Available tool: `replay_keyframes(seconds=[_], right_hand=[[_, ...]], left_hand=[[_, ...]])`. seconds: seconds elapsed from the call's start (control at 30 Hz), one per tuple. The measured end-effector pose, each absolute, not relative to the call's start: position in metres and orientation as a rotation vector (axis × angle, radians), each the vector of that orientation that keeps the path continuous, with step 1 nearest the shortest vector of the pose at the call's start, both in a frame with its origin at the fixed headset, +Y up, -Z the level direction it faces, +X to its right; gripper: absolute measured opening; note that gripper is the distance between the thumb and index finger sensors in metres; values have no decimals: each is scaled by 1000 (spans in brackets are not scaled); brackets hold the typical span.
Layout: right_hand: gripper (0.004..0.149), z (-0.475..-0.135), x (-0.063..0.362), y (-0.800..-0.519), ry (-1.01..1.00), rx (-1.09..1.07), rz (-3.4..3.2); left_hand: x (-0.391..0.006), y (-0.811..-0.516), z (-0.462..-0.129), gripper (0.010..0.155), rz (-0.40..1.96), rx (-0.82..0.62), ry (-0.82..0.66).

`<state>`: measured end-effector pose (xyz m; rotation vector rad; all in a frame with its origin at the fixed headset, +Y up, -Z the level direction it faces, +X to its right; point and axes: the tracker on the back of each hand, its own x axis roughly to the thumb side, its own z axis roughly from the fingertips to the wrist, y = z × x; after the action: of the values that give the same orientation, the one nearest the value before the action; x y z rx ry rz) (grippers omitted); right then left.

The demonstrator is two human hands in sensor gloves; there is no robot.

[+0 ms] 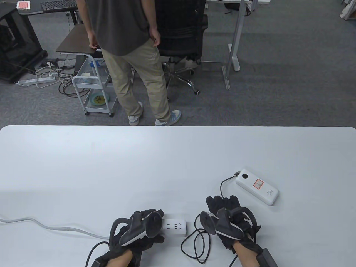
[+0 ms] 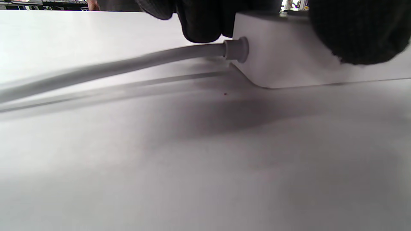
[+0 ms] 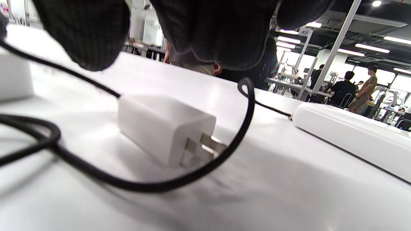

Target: Unplug the charger and disconnect the battery pack

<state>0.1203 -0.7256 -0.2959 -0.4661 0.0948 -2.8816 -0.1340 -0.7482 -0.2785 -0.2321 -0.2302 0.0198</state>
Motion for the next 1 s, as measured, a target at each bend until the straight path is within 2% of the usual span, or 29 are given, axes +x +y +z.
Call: replay_keyframes(seconds=[0.6,0.77,1.0], right_hand=[[76,-286,121,-705,235,-470,-2907],[77,-282,117,-704,281,-496,-2895],[82,-280,113,-706,292,-524,-2891]], left_hand=[[-140,-743,-279,90,38,-215,-215],[-142,-740,-277,90,35,-172,-214],[-145,-736,-272,97,45,-115,-225]])
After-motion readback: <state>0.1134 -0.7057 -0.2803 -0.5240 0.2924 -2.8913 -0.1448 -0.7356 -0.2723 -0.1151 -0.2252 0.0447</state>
